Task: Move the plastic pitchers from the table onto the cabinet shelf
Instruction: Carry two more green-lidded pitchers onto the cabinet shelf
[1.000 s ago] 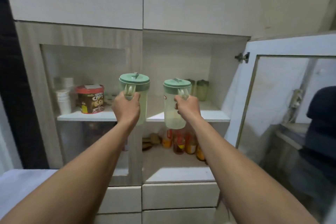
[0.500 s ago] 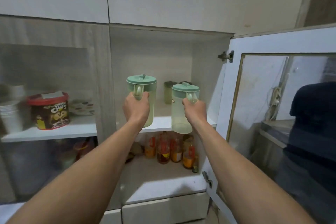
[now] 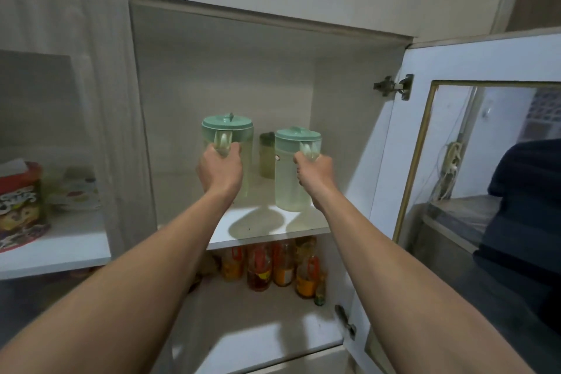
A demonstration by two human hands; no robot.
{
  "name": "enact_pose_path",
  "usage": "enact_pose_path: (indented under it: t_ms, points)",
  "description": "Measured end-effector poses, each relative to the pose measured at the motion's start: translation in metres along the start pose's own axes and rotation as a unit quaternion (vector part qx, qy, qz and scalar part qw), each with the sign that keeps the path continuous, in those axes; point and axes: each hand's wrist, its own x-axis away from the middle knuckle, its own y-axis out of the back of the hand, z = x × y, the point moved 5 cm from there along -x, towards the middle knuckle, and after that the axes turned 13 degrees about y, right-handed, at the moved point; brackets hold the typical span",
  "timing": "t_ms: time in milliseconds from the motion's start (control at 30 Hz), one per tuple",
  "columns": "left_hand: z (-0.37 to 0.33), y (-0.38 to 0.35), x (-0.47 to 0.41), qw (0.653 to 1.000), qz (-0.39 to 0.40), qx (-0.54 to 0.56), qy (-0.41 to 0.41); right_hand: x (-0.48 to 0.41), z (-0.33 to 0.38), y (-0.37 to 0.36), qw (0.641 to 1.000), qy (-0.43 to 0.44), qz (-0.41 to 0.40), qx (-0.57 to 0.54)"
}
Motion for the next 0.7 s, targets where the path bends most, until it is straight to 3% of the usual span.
enact_pose_path:
  t_ms: [267,467,700]
  points:
    - [0.027,-0.054,-0.069,0.999,-0.004,0.001,0.040,-0.066,-0.050,-0.040,1.000,-0.013,-0.009,-0.008]
    - [0.060,-0.107,-0.135,0.997,-0.041,0.019,0.058,-0.133,-0.118,-0.088,0.999,-0.016,0.028,0.004]
    - [0.096,-0.159,-0.216,0.994,-0.080,-0.047,0.056,-0.201,-0.179,-0.152,0.997,-0.027,0.060,-0.035]
